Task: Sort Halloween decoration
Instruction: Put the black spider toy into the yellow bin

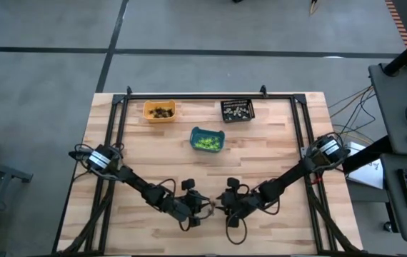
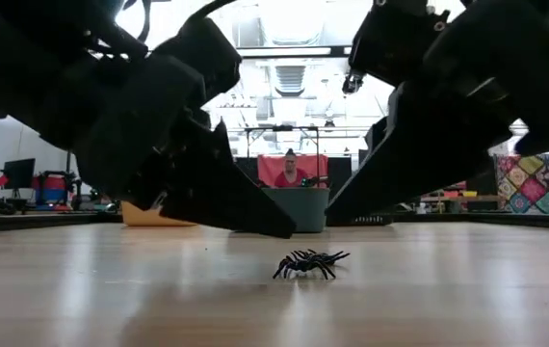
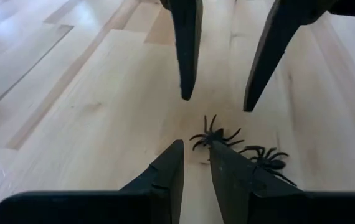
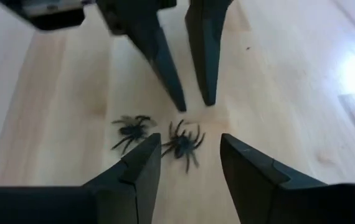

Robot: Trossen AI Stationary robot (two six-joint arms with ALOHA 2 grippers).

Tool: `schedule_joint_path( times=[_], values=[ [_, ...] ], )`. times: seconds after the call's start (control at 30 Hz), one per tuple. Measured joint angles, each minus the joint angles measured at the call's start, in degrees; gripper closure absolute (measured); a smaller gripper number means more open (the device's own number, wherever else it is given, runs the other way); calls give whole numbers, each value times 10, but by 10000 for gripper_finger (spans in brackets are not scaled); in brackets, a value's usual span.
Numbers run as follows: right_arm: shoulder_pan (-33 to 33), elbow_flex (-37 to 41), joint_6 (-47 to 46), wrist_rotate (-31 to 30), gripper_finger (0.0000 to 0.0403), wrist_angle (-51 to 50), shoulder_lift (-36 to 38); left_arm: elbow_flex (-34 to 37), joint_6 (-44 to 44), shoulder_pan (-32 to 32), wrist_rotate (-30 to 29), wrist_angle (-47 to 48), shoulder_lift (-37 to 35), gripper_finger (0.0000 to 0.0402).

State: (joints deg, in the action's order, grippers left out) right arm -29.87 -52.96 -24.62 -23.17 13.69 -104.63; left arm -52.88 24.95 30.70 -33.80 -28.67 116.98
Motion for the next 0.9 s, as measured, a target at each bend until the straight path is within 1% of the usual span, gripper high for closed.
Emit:
schedule_joint_path(
  times=[0.37, 0.7, 0.9],
  values=[
    [1, 6, -42, -15, 242, 4, -6, 0, -9, -4, 0, -21, 21, 340],
    [1, 5, -82, -27, 243, 25, -49, 0, -2, -6, -1, -24, 30, 340],
    [1, 5, -77, -36, 246, 57, -64, 0, 1, -6, -1, -24, 30, 340]
  ],
)
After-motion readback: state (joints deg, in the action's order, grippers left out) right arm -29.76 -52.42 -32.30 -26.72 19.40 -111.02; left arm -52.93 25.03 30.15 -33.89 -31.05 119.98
